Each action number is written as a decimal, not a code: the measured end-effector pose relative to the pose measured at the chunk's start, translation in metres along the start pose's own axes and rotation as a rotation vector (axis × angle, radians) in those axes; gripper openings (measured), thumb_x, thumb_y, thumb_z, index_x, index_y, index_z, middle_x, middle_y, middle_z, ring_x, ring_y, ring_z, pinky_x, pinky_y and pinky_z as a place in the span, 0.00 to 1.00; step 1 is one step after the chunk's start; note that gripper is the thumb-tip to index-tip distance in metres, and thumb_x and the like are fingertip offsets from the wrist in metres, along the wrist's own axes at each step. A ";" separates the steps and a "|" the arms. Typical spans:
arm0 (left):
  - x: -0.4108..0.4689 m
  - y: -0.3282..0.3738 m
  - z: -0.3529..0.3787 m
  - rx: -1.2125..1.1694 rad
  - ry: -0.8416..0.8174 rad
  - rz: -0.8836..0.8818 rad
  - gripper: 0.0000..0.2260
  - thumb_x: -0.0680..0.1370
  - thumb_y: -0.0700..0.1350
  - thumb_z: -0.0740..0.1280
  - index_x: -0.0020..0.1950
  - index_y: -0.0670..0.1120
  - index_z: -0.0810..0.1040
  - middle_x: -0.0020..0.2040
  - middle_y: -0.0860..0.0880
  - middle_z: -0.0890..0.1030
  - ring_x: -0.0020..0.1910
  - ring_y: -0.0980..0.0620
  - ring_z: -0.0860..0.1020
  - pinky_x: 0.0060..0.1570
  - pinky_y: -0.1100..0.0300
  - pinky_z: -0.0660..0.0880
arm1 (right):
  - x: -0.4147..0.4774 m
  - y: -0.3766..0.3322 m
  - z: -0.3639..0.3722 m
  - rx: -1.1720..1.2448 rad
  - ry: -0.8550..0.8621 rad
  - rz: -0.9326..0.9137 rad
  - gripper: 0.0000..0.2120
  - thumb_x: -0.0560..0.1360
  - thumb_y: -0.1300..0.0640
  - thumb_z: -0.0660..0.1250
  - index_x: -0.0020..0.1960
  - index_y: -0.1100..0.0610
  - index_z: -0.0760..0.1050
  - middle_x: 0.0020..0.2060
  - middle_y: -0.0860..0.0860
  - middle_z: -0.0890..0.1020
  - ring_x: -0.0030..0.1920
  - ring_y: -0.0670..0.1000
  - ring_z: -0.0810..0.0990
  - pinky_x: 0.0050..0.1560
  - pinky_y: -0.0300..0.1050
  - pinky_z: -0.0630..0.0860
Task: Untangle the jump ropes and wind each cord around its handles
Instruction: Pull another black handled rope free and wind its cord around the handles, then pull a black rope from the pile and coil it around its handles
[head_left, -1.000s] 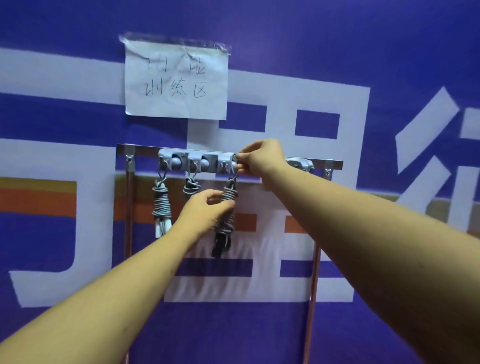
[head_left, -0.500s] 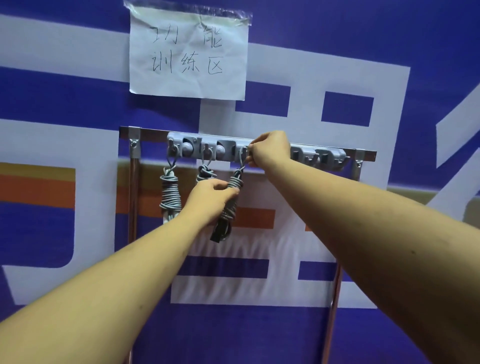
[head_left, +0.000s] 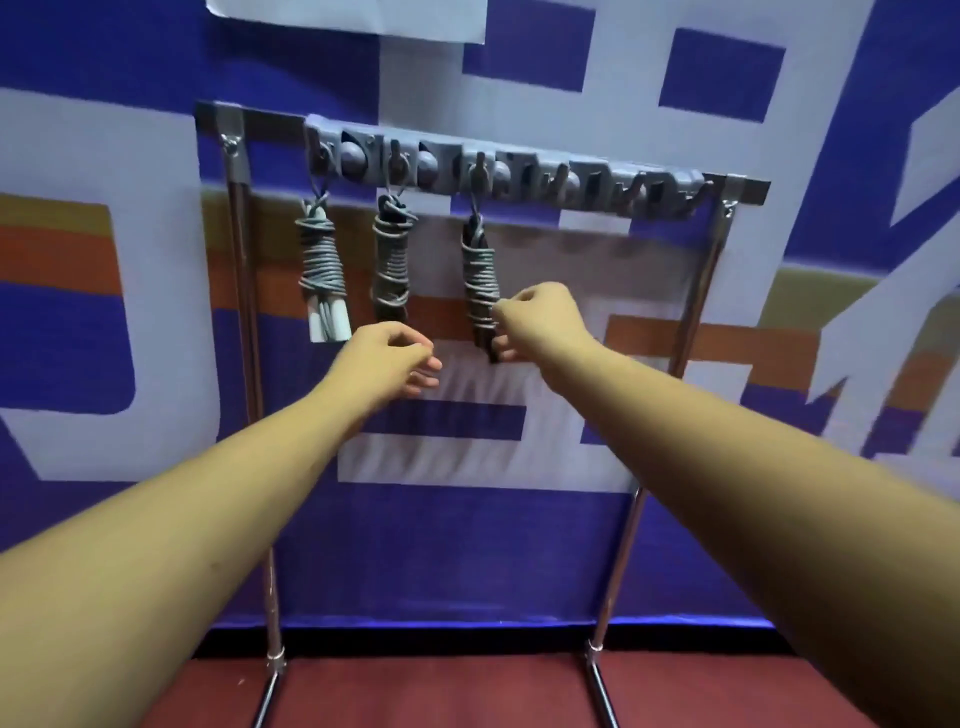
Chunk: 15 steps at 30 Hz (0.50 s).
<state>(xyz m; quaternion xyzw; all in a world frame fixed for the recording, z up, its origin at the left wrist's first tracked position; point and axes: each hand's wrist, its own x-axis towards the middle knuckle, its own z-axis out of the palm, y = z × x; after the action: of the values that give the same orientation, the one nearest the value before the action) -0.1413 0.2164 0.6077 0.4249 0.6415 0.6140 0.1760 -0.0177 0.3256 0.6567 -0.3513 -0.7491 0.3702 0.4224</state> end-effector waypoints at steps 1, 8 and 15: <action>-0.011 -0.011 0.002 0.030 -0.045 -0.030 0.06 0.80 0.36 0.63 0.44 0.43 0.76 0.39 0.44 0.83 0.31 0.52 0.82 0.35 0.60 0.77 | -0.016 0.020 0.003 0.002 -0.021 0.042 0.08 0.69 0.63 0.62 0.30 0.59 0.73 0.25 0.56 0.74 0.27 0.54 0.75 0.29 0.48 0.76; -0.120 -0.118 0.033 0.210 -0.358 -0.243 0.05 0.81 0.39 0.63 0.45 0.45 0.75 0.36 0.47 0.83 0.29 0.53 0.81 0.30 0.63 0.74 | -0.146 0.173 0.040 -0.040 -0.174 0.363 0.12 0.73 0.63 0.61 0.31 0.56 0.68 0.27 0.55 0.71 0.26 0.52 0.71 0.30 0.43 0.74; -0.249 -0.266 0.059 0.380 -0.657 -0.590 0.10 0.81 0.37 0.60 0.41 0.45 0.74 0.36 0.47 0.80 0.24 0.58 0.78 0.28 0.64 0.72 | -0.298 0.312 0.077 -0.183 -0.321 0.667 0.13 0.71 0.61 0.63 0.28 0.57 0.68 0.27 0.59 0.73 0.31 0.57 0.75 0.39 0.57 0.79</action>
<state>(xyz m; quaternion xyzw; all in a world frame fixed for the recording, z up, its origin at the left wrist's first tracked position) -0.0412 0.0945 0.2736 0.4209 0.7460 0.2429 0.4554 0.0985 0.2049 0.2516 -0.5496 -0.6801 0.4693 0.1228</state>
